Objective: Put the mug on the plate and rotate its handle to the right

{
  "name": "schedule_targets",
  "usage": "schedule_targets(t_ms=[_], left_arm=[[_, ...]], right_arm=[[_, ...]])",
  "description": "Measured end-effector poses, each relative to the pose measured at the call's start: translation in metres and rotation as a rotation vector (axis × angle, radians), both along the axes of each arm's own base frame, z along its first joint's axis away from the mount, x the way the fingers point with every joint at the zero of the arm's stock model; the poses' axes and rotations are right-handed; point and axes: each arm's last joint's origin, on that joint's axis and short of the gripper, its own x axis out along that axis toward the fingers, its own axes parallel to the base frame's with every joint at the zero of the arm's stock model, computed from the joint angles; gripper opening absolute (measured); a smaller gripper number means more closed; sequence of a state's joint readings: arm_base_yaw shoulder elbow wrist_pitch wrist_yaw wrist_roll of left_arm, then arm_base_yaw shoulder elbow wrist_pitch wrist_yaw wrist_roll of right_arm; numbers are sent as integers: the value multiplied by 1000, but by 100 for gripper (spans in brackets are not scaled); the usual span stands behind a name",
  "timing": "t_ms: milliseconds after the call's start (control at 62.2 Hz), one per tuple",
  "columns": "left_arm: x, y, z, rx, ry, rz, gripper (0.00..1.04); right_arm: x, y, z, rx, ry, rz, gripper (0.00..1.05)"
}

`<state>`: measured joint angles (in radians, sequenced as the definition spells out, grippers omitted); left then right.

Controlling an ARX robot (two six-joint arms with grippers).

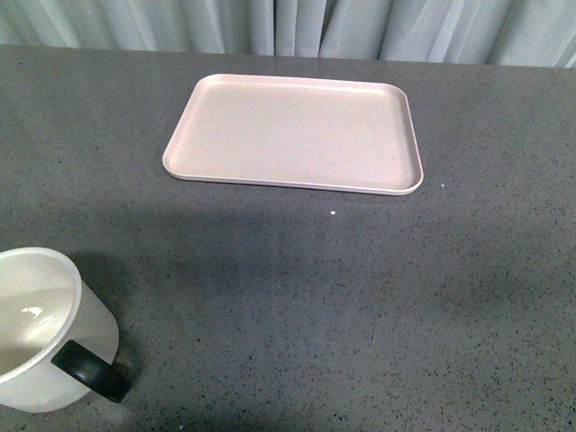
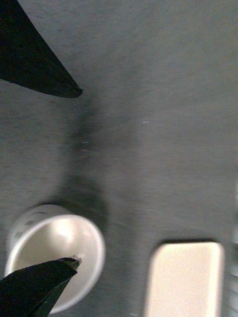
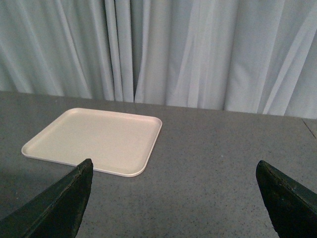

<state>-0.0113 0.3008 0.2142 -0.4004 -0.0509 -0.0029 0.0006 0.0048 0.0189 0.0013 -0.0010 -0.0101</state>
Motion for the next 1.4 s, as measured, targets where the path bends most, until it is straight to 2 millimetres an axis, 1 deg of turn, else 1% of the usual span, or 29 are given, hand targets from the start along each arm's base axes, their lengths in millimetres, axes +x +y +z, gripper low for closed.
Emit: schedule_targets(t_ms=[48, 145, 193, 273, 402, 498, 788, 1061, 1351, 1383, 1399], left_arm=[[10, 0, 7, 19, 79, -18, 95], [31, -1, 19, 88, 87, -54, 95], [39, -1, 21, 116, 95, -74, 95], [53, -2, 18, 193, 151, -126, 95], [68, -2, 2, 278, 276, -236, 95], [74, -2, -9, 324, 348, -286, 95], [89, -4, -23, 332, 448, -329, 95], [103, -10, -27, 289, 460, -312, 95], [114, -21, -46, 268, 512, -335, 95], [116, -23, -48, 267, 514, -341, 92], [117, -25, -49, 258, 515, -343, 89]], right_arm=[[0, 0, 0, 0, 0, 0, 96], [0, 0, 0, 0, 0, -1, 95], [0, 0, 0, 0, 0, -1, 95], [0, 0, 0, 0, 0, -1, 95], [0, 0, 0, 0, 0, -1, 95], [0, 0, 0, 0, 0, -1, 96], [0, 0, 0, 0, 0, -1, 96], [0, 0, 0, 0, 0, -1, 96], [0, 0, 0, 0, 0, -1, 95], [0, 0, 0, 0, 0, -1, 96], [0, 0, 0, 0, 0, -1, 95]])
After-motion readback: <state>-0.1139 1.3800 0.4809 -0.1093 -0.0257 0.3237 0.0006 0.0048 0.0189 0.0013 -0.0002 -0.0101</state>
